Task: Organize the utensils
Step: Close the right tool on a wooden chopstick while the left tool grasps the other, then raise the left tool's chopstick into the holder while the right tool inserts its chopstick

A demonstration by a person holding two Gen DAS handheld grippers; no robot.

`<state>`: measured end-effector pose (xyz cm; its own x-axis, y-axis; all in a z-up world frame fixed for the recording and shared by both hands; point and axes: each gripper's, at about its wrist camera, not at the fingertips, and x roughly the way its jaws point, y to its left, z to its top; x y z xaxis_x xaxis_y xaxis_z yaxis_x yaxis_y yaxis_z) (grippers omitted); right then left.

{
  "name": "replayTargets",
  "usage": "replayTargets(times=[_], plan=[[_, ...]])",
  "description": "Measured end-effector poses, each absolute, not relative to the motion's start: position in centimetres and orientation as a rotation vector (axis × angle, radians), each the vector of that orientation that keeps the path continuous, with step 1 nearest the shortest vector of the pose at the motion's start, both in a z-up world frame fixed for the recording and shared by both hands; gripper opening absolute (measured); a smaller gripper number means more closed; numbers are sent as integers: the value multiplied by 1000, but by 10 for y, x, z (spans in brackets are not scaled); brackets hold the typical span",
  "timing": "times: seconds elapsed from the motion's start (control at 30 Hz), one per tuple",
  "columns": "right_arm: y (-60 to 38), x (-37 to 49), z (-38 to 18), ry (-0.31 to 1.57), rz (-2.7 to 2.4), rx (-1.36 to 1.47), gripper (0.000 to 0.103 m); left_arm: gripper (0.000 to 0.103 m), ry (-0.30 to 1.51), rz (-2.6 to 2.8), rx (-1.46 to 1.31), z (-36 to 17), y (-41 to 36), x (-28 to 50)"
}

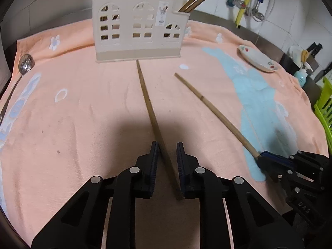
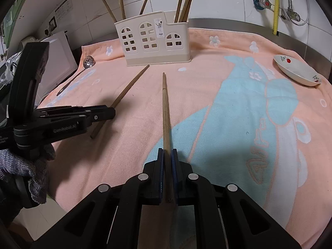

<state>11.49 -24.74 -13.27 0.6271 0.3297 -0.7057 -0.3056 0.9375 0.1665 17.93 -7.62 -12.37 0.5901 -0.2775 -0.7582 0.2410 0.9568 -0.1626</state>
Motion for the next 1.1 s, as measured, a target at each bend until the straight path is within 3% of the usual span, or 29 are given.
replayTargets(times=[0.17, 0.23, 0.4, 1.1], plan=[[-245, 116, -133, 817, 364, 30, 7, 18, 899, -307, -58, -125, -74, 180], [-244, 115, -131, 813, 363, 30, 7, 11, 902, -294, -54, -125, -74, 181], [-243, 113, -120, 785, 361, 30, 7, 8, 884, -284, -60, -116, -68, 177], [-222, 162, 12, 544, 412, -66, 7, 6, 586, -373, -78, -6, -39, 178]])
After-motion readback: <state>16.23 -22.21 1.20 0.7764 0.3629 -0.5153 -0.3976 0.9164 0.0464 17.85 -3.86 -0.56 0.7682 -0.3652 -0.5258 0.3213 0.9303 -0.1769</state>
